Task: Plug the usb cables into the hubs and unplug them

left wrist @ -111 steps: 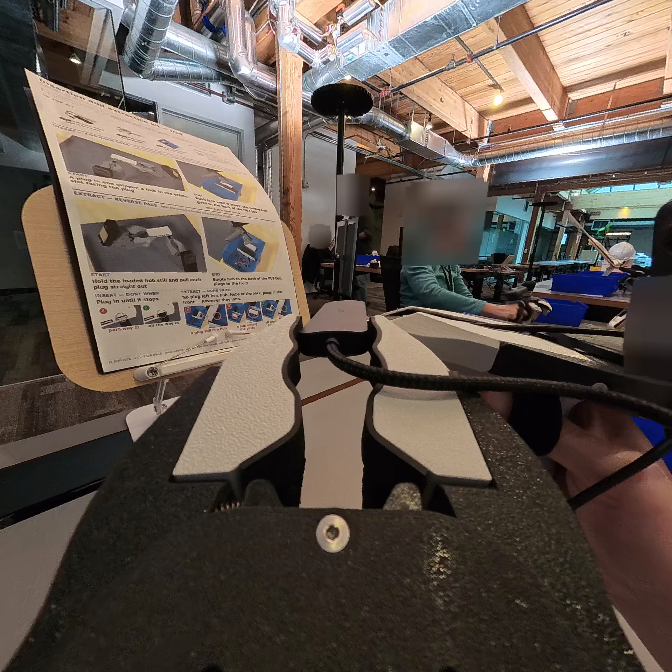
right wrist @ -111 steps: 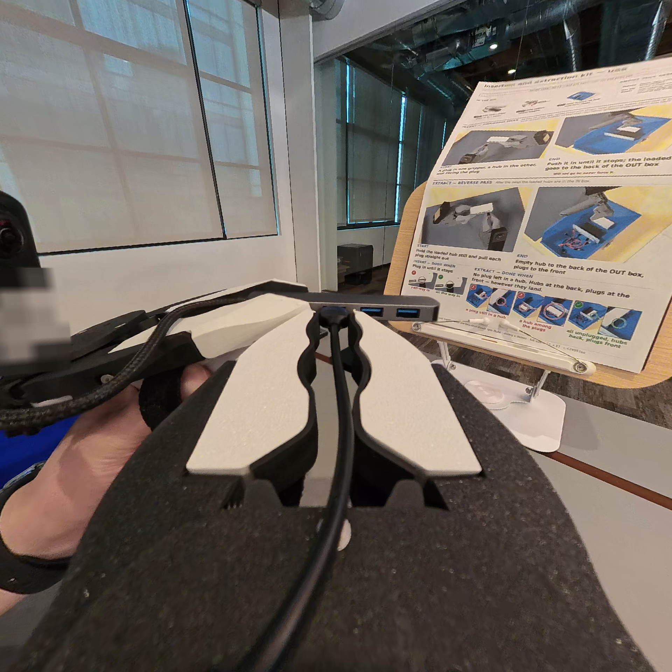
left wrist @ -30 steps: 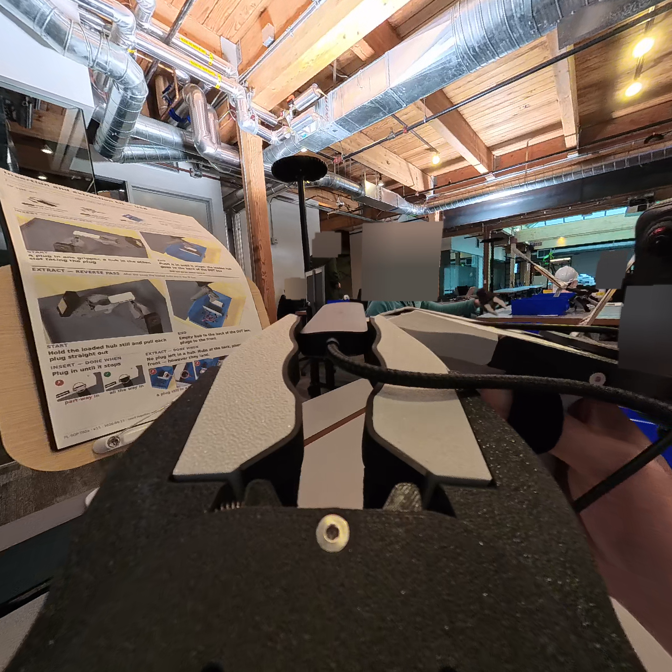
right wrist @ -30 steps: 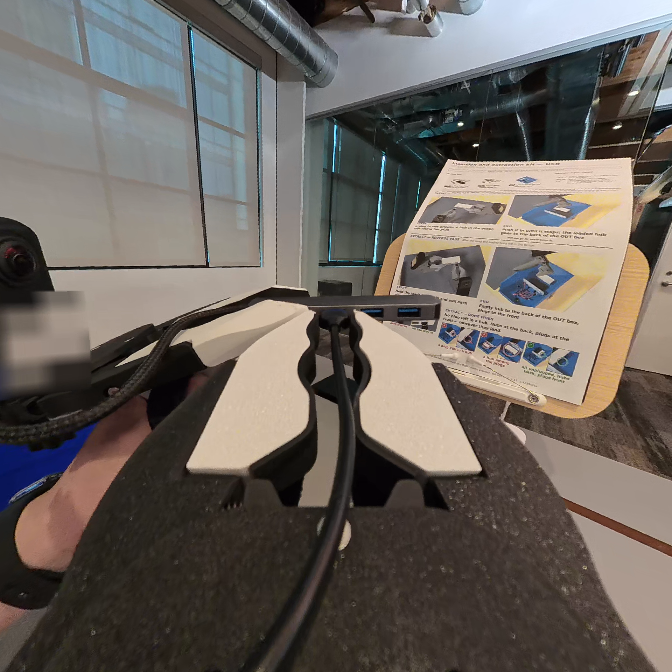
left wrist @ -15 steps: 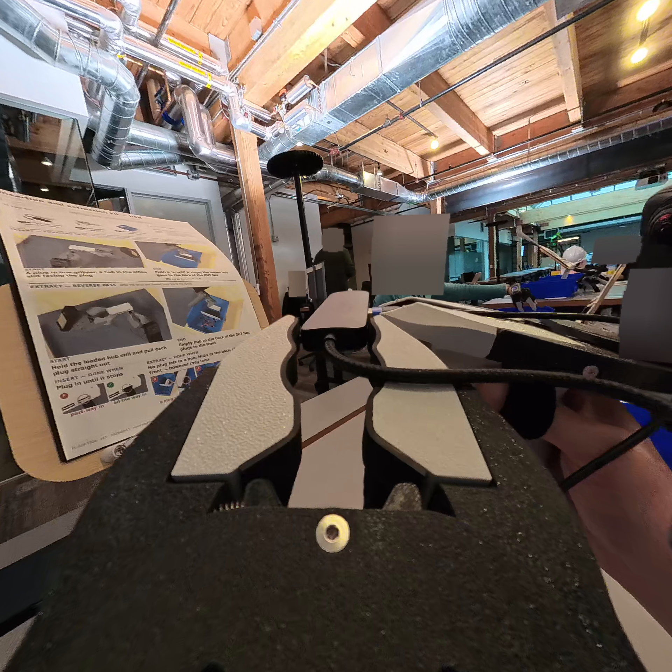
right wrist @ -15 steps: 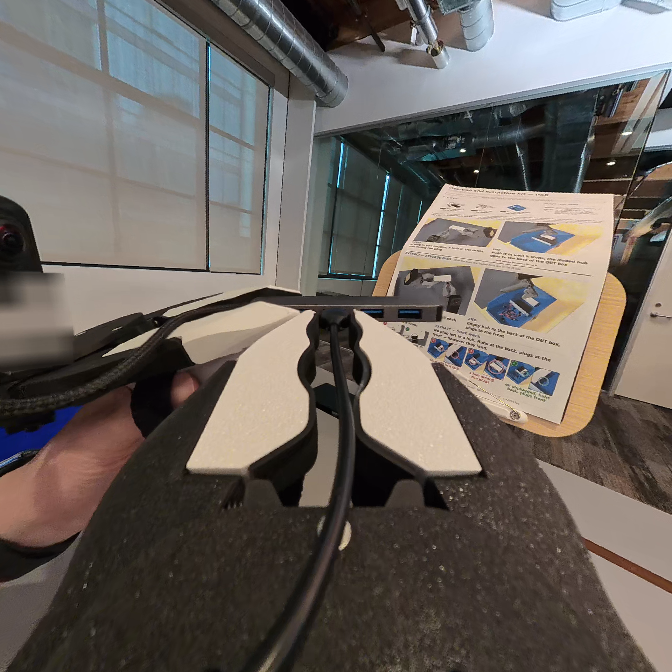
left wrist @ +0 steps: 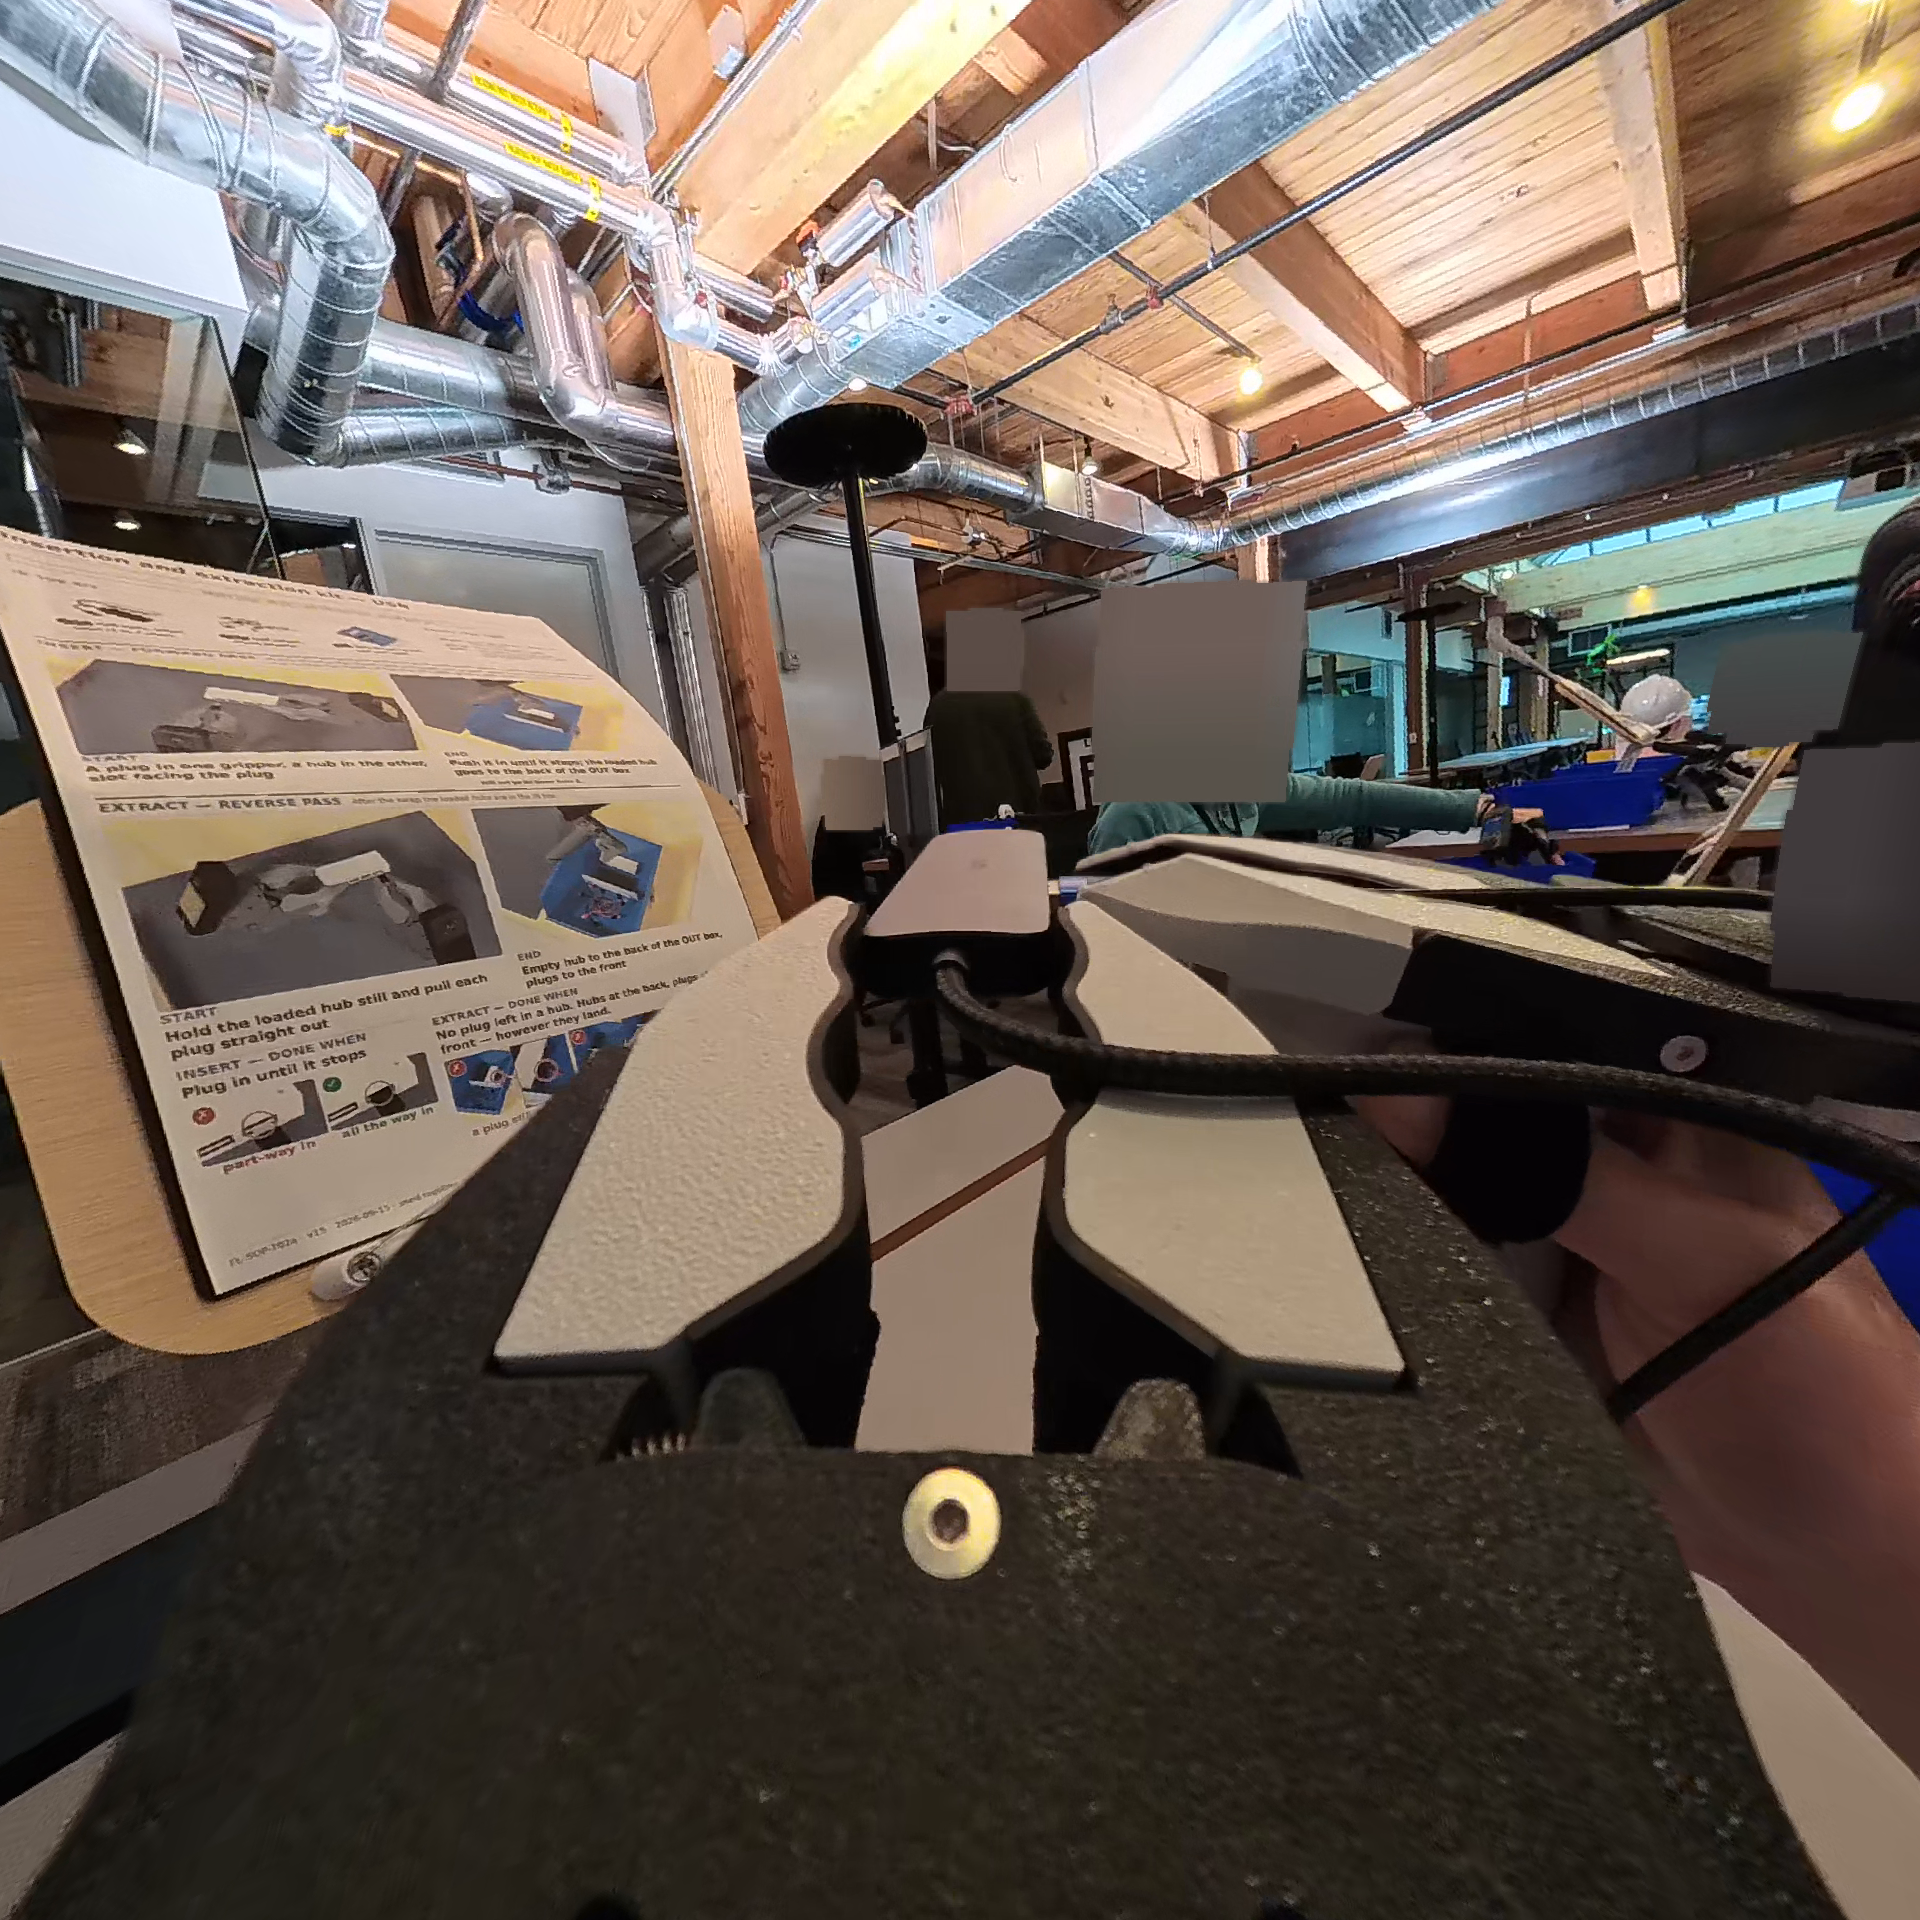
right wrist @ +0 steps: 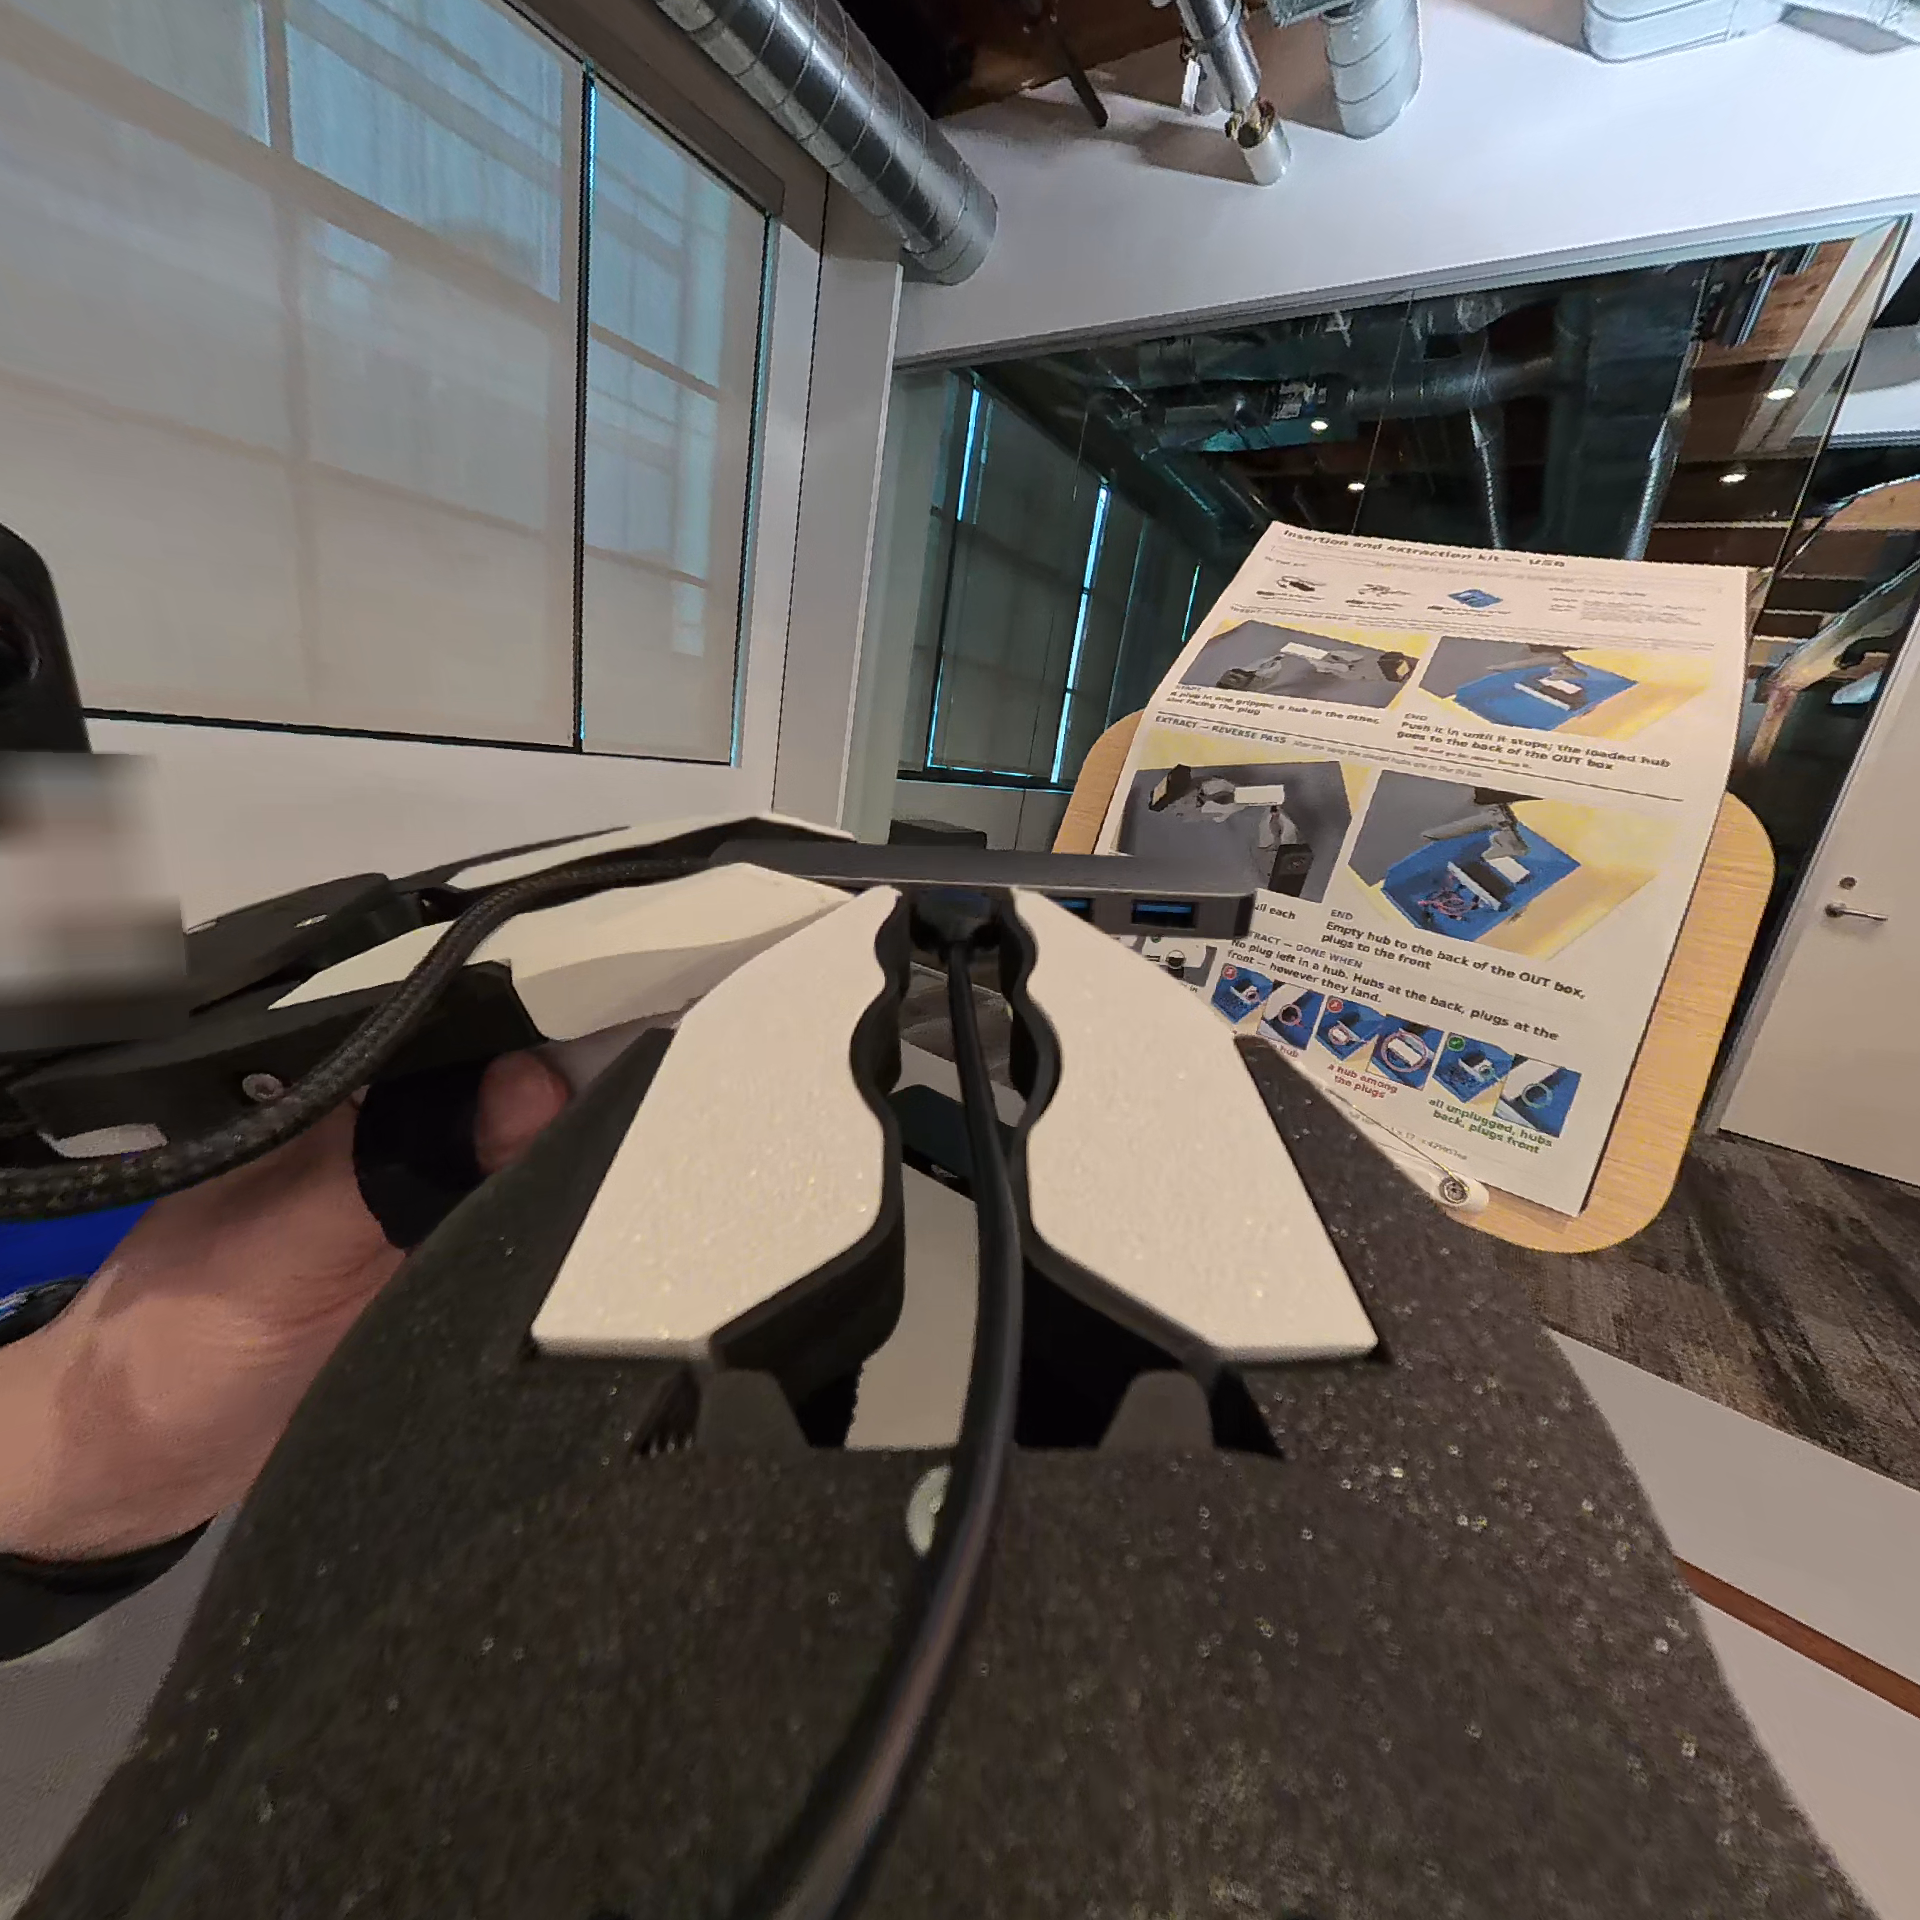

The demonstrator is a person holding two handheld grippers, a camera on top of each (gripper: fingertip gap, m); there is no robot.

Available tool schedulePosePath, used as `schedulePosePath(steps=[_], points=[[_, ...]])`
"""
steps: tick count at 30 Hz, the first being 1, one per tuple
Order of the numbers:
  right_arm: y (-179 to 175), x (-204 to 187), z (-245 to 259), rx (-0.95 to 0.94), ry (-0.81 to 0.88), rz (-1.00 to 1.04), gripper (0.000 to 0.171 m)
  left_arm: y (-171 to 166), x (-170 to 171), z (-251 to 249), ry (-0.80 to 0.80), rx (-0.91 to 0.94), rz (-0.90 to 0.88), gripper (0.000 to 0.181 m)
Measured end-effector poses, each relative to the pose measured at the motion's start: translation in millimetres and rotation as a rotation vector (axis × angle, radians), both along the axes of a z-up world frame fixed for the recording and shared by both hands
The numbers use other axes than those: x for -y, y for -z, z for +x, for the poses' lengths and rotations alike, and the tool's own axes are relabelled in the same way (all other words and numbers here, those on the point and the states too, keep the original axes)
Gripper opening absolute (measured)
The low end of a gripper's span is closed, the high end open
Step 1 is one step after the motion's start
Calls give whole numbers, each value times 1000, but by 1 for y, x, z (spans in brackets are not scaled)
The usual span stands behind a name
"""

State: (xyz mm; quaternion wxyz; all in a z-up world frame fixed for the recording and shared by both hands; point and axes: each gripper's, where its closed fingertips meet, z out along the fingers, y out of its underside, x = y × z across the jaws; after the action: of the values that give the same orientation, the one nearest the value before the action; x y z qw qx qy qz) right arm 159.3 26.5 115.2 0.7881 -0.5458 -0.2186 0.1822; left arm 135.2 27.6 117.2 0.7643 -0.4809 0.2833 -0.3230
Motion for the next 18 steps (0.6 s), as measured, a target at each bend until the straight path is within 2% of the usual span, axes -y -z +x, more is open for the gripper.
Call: schedulePosePath(steps=[18], points=[[-4,7,-1,-20,-23,25,15,-5,10,3,-19,3,58,35]])
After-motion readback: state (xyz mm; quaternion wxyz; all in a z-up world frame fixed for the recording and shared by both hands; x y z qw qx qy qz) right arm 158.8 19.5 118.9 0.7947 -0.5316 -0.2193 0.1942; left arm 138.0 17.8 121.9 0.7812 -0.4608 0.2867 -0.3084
